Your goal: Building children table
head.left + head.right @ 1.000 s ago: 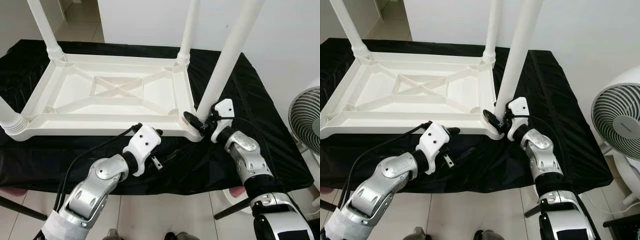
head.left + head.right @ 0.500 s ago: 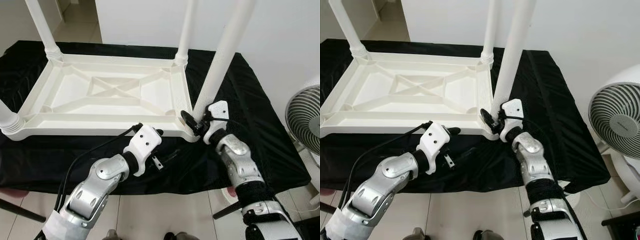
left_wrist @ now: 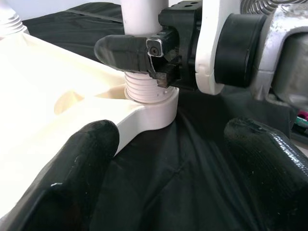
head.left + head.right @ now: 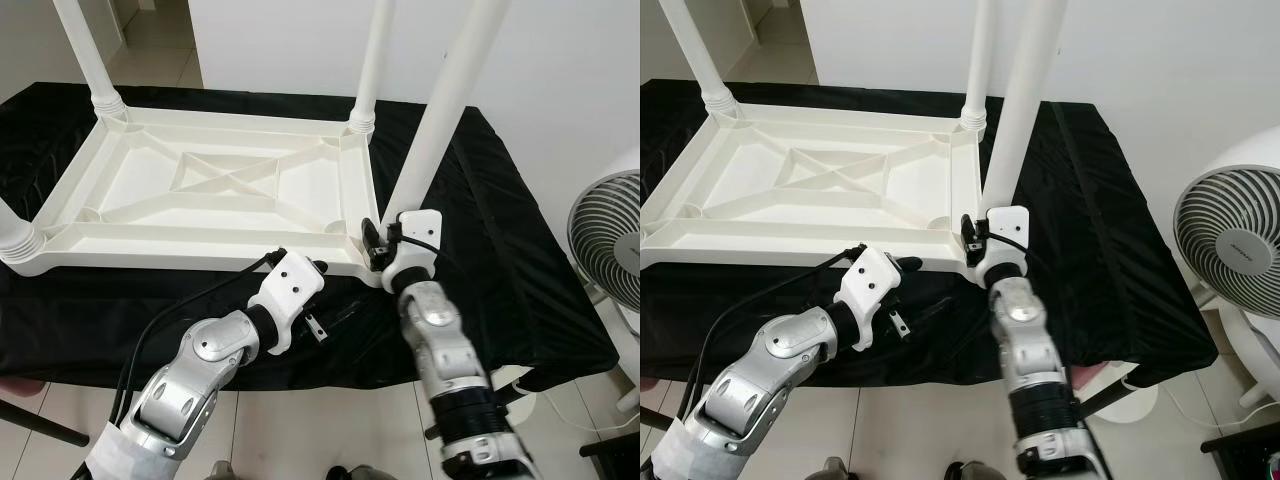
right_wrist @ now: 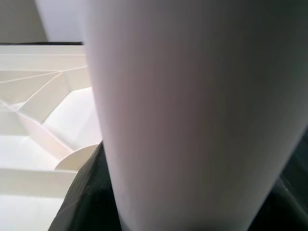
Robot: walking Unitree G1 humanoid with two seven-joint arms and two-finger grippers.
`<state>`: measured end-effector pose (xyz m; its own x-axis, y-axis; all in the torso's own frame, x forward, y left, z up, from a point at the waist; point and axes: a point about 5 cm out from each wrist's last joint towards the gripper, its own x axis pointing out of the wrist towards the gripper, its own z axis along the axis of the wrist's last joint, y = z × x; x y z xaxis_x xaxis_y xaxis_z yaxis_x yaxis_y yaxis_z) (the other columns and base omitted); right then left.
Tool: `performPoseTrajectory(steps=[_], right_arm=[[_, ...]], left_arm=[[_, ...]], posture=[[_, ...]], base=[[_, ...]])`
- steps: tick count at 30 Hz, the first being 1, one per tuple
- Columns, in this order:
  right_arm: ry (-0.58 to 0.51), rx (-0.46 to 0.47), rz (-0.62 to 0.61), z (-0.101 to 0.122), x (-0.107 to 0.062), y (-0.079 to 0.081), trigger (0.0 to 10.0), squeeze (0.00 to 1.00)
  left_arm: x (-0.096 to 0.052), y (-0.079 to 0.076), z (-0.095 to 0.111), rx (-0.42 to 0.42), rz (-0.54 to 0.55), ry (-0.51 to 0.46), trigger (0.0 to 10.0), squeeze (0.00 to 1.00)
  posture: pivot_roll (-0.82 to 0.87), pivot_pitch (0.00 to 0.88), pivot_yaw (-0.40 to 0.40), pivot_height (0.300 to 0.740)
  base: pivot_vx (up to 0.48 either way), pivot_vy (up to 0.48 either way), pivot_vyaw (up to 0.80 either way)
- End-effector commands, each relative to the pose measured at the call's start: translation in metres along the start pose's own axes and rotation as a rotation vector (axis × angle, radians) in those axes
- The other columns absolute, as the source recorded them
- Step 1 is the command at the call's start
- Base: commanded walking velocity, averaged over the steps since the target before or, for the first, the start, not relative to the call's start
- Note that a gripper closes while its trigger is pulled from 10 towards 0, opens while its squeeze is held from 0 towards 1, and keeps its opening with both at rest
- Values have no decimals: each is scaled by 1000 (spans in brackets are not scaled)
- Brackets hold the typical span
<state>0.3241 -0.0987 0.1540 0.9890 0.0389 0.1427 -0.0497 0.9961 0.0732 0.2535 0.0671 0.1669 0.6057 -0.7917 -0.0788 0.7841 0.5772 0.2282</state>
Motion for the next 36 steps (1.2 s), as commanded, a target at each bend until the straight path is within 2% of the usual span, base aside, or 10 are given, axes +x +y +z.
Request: performPoseTrajectory(steps=[1,6,10,11,13,14,23,24,30,36], right_arm=[[87,32,-33,-18,-7,3,10000,0],[96,24,17,-17,-13,16,10000,0],[87,24,28,-15,-12,9,10000,0],[77,31,36,-13,-12,7,10000,667],[71,36,36,-13,-12,6,10000,667],[65,47,52,-12,-12,6,10000,1000],[33,63,161,-6,-13,1,10000,1000],[23,46,216,-3,-13,-2,10000,0],[2,-7,418,2,-12,-13,10000,0],[3,-37,505,2,-9,-21,10000,0]], left_arm=[[0,-6,0,-5,-38,3,10000,0],[1,-5,0,-5,-39,2,10000,0],[2,-4,-1,-3,-37,0,10000,0],[2,-4,-1,-3,-35,-1,10000,0],[2,-4,-1,-3,-34,-1,10000,0],[2,-3,-1,-2,-33,-1,10000,0],[2,-2,-1,2,-27,-1,10000,0],[3,-1,-1,3,-23,-2,10000,0],[4,4,-1,5,10,-6,10000,0],[6,5,-3,0,27,-7,10000,0]], posture=[[110,79,-47,740],[104,64,-51,740],[103,53,-55,740],[103,50,-55,740],[104,47,-56,740],[104,43,-57,740],[108,38,-60,740],[109,39,-62,740],[109,48,-62,740],[112,49,-63,740]], base=[[0,0,0],[0,0,0],[0,0,0],[0,0,0],[0,0,0],[0,0,0],[0,0,0],[0,0,0],[0,0,0],[0,0,0]])
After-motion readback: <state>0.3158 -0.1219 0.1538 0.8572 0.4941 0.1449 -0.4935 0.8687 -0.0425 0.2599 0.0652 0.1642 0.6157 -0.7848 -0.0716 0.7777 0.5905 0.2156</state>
